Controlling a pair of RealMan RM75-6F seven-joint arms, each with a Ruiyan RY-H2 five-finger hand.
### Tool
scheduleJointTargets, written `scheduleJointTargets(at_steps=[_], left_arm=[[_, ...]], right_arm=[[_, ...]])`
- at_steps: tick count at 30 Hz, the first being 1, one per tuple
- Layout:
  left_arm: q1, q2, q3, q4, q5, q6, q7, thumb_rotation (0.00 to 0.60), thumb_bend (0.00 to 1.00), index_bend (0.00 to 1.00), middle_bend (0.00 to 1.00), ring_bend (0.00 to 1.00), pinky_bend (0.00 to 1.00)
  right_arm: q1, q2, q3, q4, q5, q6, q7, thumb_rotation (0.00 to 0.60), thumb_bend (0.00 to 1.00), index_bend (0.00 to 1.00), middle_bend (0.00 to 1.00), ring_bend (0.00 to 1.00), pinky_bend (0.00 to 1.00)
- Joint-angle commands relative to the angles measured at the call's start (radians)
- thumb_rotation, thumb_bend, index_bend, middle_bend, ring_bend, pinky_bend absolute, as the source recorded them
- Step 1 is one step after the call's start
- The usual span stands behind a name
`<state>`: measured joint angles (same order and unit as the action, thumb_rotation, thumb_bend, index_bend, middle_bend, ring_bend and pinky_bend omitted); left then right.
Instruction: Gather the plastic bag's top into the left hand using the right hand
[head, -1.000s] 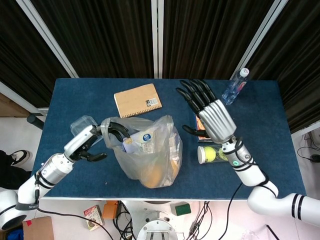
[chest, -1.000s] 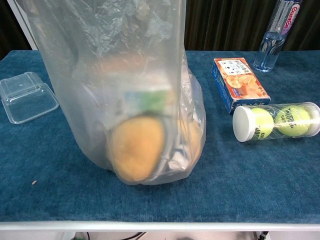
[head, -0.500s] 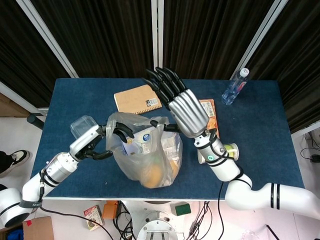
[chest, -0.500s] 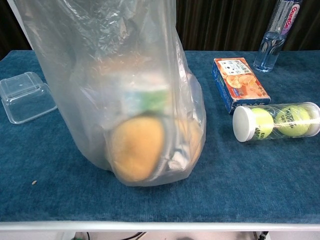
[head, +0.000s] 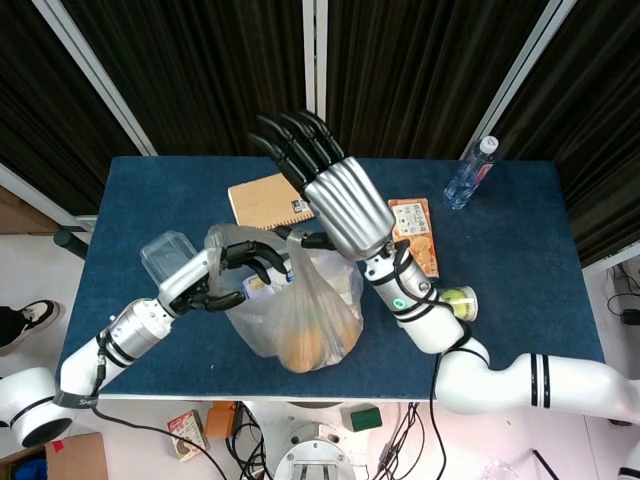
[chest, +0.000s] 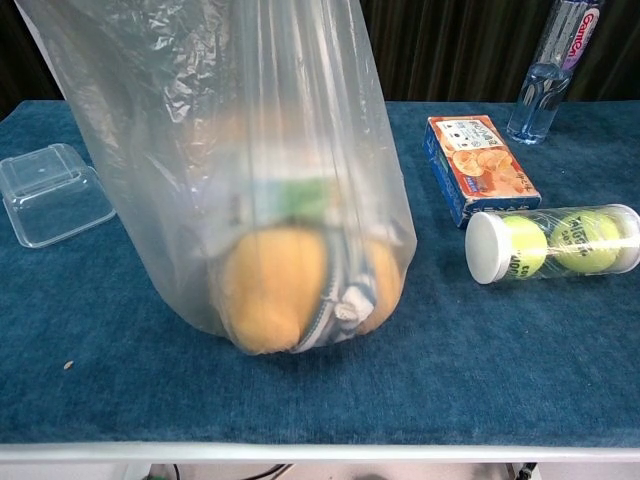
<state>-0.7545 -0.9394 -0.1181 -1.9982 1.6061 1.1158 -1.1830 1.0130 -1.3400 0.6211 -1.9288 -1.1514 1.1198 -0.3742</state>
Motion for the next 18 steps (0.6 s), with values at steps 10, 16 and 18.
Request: scheduleJointTargets(at_steps=[10,16,18], left_arm=[[-0.019,-0.014,-0.052,-0.02,-0.073,-0.043,0.033,0.234,0.11,0.3,0.33,0.24,0.39],[-0.031,-0.026,-0.064,-0.03,-0.074,-0.068,0.042,0.231,0.11,0.3,0.33,0.24,0.38],[-0.038,-0.038,-0.07,-0.031,-0.079,-0.077,0.045,0.23,0.11,0.3,0.33,0.24,0.38]], right_arm=[[0.064,-0.029,-0.014,0.003,0.039,0.049,-0.051,0.6,0.16,0.0,0.0,0.0,0.0],[0.097,-0.041,-0.007,0.032,0.084,0.056,-0.064,0.6,0.16,0.0,0.0,0.0,0.0],[0.108,-0.04,-0.005,0.042,0.106,0.05,-0.069,0.6,0.16,0.0,0.0,0.0,0.0]])
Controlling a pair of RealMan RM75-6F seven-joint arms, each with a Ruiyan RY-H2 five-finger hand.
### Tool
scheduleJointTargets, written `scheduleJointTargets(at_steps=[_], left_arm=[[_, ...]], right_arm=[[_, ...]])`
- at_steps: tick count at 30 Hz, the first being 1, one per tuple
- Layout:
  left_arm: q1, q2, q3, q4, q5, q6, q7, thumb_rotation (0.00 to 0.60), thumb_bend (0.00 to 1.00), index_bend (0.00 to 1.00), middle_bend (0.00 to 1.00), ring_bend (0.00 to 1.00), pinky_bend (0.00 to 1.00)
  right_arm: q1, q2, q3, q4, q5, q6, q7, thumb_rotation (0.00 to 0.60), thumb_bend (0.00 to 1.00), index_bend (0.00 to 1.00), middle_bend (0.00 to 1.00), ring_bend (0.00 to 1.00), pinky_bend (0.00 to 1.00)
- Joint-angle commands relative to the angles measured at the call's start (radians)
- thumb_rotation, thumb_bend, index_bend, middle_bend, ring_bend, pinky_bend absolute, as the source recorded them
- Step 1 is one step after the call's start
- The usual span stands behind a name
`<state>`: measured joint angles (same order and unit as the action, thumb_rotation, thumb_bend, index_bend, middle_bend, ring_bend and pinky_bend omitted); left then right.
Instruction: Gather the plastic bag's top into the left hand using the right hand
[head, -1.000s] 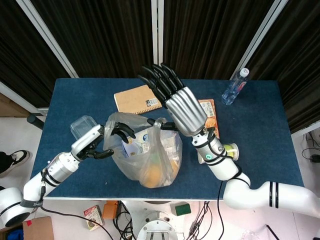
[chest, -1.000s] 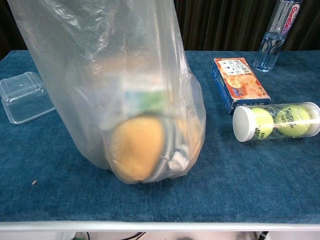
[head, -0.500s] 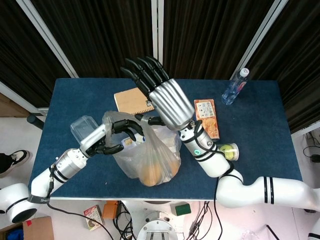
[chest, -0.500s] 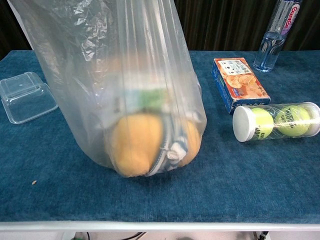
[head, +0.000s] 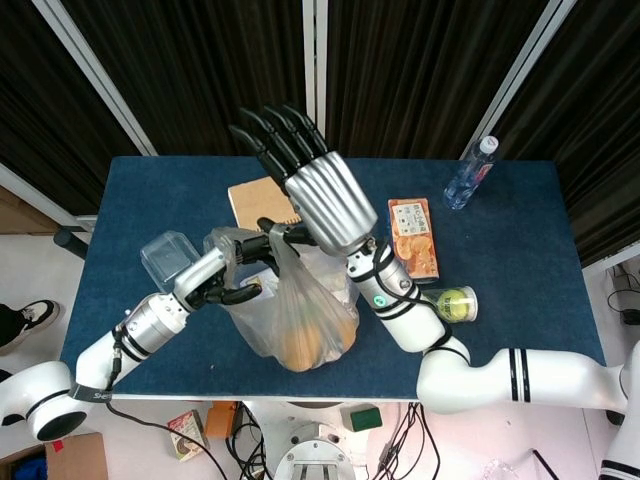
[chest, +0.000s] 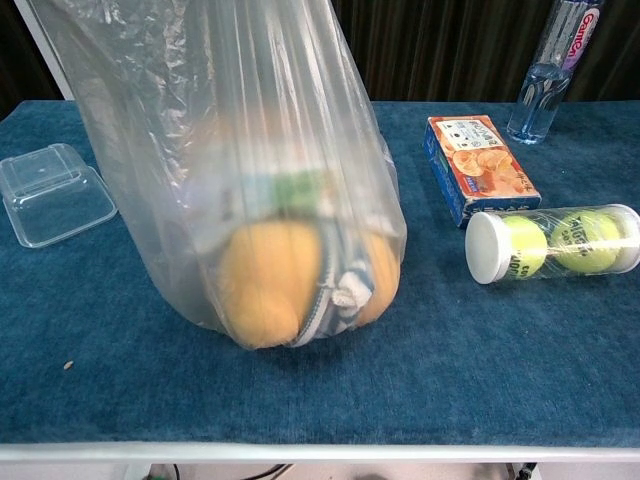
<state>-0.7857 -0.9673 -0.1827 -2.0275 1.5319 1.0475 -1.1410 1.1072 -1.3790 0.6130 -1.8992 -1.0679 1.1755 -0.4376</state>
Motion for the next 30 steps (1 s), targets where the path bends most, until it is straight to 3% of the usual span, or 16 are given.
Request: scheduleJointTargets(at_steps=[1,16,30], left_arm=[[-0.01,-0.016,-0.008,0.0,-0.007,-0.013,0.003,0.228,0.11,0.3,0.33,0.24,0.37],[-0.057,-0.073,-0.08,0.036,-0.107,-0.074,0.052,0.219,0.11,0.3,0.31,0.24,0.35],[-0.078,-0.083,-0.135,-0.015,-0.132,-0.117,-0.02,0.217,0.11,0.29,0.31,0.24,0.35]], right_arm=[[0.019,-0.001,0.004,0.017,0.028,-0.008,-0.008,0.6,0.16,0.0,0.0,0.0,0.0],[0.071,-0.013,0.001,0.034,0.087,0.006,-0.004,0.6,0.17,0.0,0.0,0.0,0.0],[0.107,-0.031,-0.007,0.086,0.103,0.025,-0.003,0.6,0.17,0.0,0.0,0.0,0.0]])
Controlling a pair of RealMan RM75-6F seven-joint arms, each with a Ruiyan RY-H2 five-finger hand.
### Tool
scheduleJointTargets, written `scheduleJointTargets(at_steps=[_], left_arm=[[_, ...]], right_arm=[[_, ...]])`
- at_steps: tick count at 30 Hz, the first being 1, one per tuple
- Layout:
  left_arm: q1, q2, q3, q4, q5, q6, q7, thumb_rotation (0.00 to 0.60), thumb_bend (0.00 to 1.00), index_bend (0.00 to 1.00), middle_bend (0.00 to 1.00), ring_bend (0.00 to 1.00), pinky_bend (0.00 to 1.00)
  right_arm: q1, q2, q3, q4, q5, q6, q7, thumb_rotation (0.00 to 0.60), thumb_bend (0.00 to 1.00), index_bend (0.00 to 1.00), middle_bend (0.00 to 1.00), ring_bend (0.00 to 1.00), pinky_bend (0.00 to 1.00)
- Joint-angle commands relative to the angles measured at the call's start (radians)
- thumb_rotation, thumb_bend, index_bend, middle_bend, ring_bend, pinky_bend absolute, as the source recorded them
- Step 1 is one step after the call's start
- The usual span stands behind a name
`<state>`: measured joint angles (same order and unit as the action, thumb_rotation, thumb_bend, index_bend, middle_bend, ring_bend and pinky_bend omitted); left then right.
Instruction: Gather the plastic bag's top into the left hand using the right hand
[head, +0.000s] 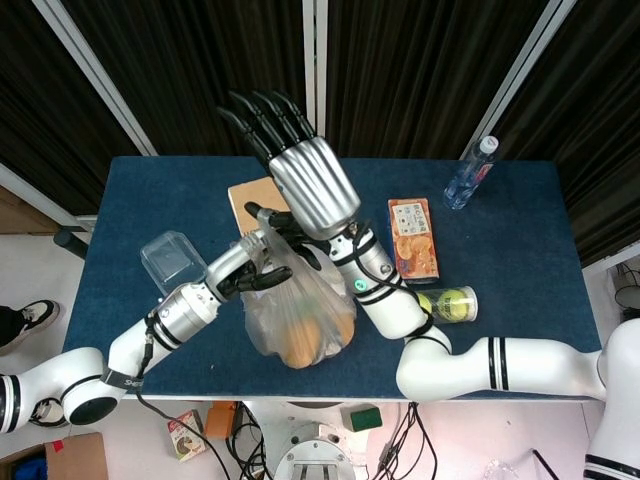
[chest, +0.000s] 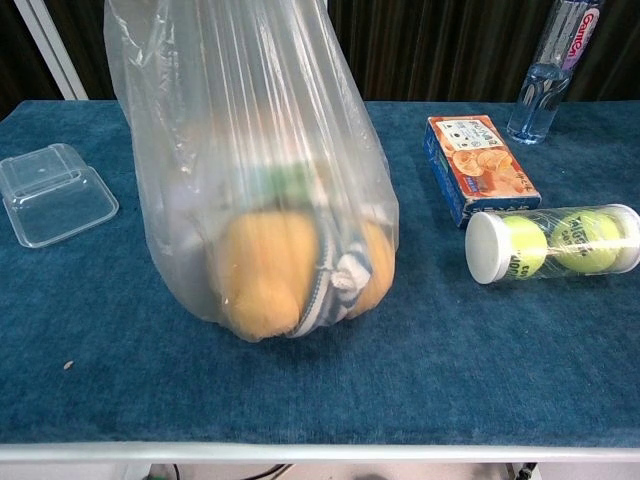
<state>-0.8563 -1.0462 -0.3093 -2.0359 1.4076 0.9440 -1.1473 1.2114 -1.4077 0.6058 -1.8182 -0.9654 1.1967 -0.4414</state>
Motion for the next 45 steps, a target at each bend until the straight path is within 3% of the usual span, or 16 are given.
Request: scheduleJointTargets(at_steps=[1,10,17,24,31,38,45], left_arm=[[-0.01,-0.005,-0.011,-0.009,-0.008,-0.02,-0.022,0.218,0.11,0.3,0.31,0.24,0.35],[-0.007,0.033,0.016,-0.032,0.095,-0.075,-0.17,0.241,0.11,0.3,0.34,0.24,0.39],[0.025,0.079,0.028,-0.011,0.168,-0.013,-0.343,0.244,0.11,0.4,0.48,0.35,0.5],[0.036,0.094,0.028,0.025,0.165,0.032,-0.477,0.244,0.11,0.45,0.52,0.38,0.53],[0.04,0.092,0.02,0.045,0.135,0.053,-0.527,0.245,0.11,0.45,0.54,0.4,0.54],[0.031,0.094,0.007,0.037,0.102,0.044,-0.528,0.22,0.11,0.45,0.53,0.4,0.54],[0.011,0.076,-0.006,0.023,0.061,0.012,-0.491,0.206,0.11,0.43,0.52,0.4,0.54]], right_arm=[[0.005,-0.003,0.001,0.008,0.003,0.005,0.0,0.6,0.17,0.0,0.0,0.0,0.0],[-0.001,0.022,0.019,0.027,0.05,0.017,0.006,0.6,0.17,0.0,0.0,0.0,0.0],[-0.045,0.07,-0.003,0.016,0.046,0.016,0.033,0.6,0.17,0.0,0.0,0.0,0.0],[-0.107,0.104,-0.045,0.027,0.03,0.007,0.096,0.6,0.17,0.0,0.0,0.0,0.0],[-0.174,0.153,-0.098,0.028,-0.003,-0.039,0.176,0.6,0.15,0.0,0.0,0.0,0.0],[-0.25,0.335,-0.192,-0.093,0.021,-0.242,0.23,0.6,0.04,0.0,0.0,0.0,0.0],[-0.321,0.38,-0.196,-0.135,-0.121,-0.264,0.426,0.6,0.0,0.0,0.0,0.0,0.0]])
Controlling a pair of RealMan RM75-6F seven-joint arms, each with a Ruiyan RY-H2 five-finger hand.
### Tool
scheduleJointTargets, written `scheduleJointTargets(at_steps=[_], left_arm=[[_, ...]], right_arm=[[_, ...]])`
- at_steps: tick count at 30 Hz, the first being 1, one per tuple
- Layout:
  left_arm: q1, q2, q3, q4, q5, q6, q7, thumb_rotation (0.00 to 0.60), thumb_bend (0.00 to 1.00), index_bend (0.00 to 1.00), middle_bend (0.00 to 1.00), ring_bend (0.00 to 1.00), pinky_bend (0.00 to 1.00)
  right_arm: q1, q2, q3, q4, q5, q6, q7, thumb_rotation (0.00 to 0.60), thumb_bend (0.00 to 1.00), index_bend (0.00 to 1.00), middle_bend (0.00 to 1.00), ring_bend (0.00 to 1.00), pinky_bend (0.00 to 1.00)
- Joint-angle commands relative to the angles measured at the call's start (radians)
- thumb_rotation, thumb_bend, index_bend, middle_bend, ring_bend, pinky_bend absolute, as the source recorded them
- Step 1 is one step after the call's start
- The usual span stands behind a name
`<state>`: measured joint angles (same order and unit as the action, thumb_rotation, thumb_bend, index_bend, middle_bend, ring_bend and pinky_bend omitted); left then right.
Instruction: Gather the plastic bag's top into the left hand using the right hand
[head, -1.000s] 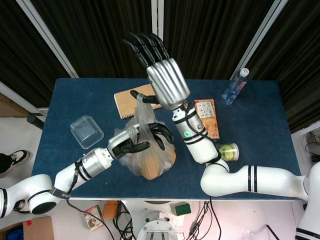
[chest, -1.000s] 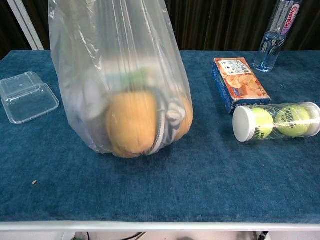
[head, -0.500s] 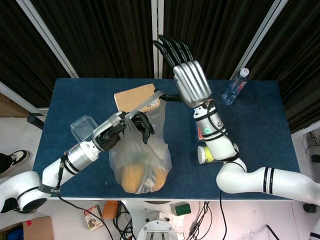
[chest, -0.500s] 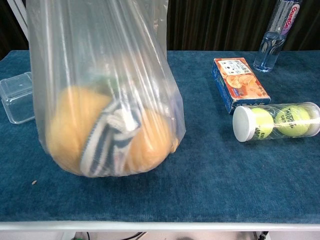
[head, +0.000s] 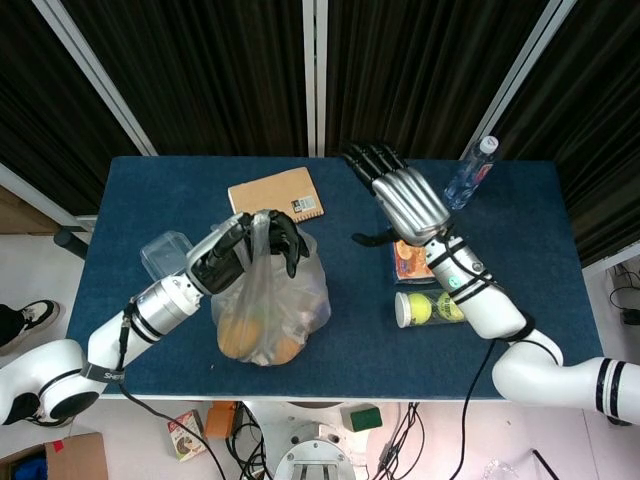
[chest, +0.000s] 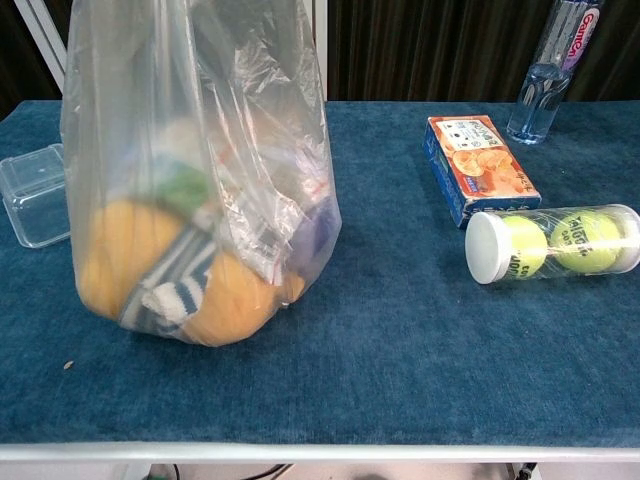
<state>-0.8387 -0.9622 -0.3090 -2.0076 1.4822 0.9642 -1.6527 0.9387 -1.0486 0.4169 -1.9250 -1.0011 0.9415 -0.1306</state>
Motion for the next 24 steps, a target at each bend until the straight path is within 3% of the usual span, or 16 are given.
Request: scheduleJointTargets(at_steps=[1,8,13,18,21,24], left_arm=[[-0.009,-0.01,-0.009,-0.007,-0.022,-0.011,0.021,0.204,0.11,0.43,0.52,0.4,0.54],[-0.03,0.0,-0.065,-0.018,-0.117,-0.036,0.094,0.158,0.11,0.42,0.5,0.39,0.53],[-0.053,0.043,-0.128,-0.031,-0.196,-0.071,0.159,0.13,0.11,0.42,0.49,0.39,0.52],[-0.082,0.115,-0.213,-0.05,-0.29,-0.104,0.236,0.121,0.11,0.42,0.49,0.39,0.52],[-0.119,0.165,-0.275,-0.05,-0.373,-0.141,0.291,0.122,0.11,0.42,0.49,0.39,0.52],[-0.167,0.213,-0.34,-0.041,-0.474,-0.178,0.353,0.122,0.11,0.41,0.49,0.39,0.52]], right_arm=[[-0.06,0.025,-0.006,-0.034,-0.11,-0.004,0.144,0.6,0.0,0.0,0.0,0.0,0.0],[-0.212,0.093,-0.043,-0.084,-0.359,0.172,0.269,0.6,0.0,0.0,0.0,0.0,0.0],[-0.394,0.11,-0.153,-0.051,-0.566,0.404,0.266,0.6,0.01,0.0,0.0,0.0,0.0],[-0.596,0.042,-0.297,0.095,-0.739,0.666,0.304,0.6,0.03,0.0,0.0,0.0,0.0],[-0.693,-0.025,-0.352,0.206,-0.746,0.772,0.332,0.6,0.04,0.0,0.0,0.0,0.0],[-0.761,-0.084,-0.398,0.304,-0.714,0.805,0.381,0.6,0.05,0.0,0.0,0.0,0.0]])
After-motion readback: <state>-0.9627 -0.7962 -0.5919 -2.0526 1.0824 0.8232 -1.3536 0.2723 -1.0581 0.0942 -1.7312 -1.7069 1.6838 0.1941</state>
